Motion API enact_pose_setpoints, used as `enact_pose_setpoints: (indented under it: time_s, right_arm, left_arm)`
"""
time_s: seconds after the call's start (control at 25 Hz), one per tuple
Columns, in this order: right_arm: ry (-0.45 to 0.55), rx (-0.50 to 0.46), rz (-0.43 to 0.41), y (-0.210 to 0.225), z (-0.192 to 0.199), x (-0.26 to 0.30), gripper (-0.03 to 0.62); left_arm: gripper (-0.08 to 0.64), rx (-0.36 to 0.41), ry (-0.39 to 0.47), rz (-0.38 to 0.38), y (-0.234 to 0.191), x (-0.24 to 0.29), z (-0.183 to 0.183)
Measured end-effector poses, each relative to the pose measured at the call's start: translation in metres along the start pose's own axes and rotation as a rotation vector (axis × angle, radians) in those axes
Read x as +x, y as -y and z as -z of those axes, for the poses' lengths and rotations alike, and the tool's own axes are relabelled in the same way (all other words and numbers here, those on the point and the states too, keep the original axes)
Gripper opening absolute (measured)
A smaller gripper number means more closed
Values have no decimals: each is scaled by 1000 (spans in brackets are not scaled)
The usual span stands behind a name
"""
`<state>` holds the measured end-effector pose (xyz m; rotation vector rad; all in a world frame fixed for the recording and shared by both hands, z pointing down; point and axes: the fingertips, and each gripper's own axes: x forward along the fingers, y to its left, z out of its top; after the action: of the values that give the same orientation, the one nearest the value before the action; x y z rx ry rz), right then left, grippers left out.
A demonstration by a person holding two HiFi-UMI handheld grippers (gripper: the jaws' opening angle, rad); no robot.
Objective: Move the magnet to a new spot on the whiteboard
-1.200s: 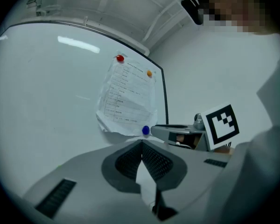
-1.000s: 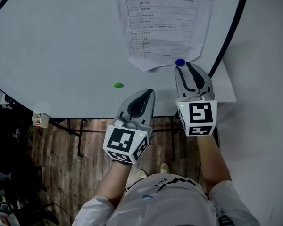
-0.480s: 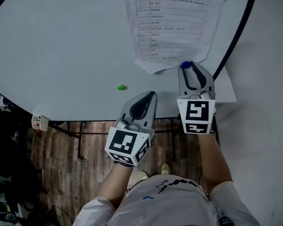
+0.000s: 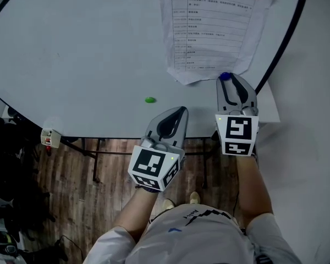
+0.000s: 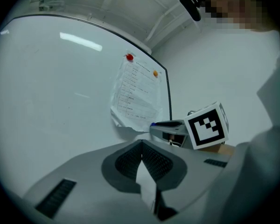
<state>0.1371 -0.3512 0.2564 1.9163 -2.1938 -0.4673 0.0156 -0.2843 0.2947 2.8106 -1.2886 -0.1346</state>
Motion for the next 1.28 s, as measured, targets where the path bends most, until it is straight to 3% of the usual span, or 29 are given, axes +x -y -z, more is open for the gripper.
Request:
enact_pose_setpoints:
  time_s: [0.56,1.28]
  right_arm:
    - [-2,38,-50,-8,10,-20,129]
    - [-27,91,-128,-49,23,-61,129]
  left_arm:
    - [9,2,-19,-16,0,-8,11]
    - [9,-13,-39,-39,-5,-28,31]
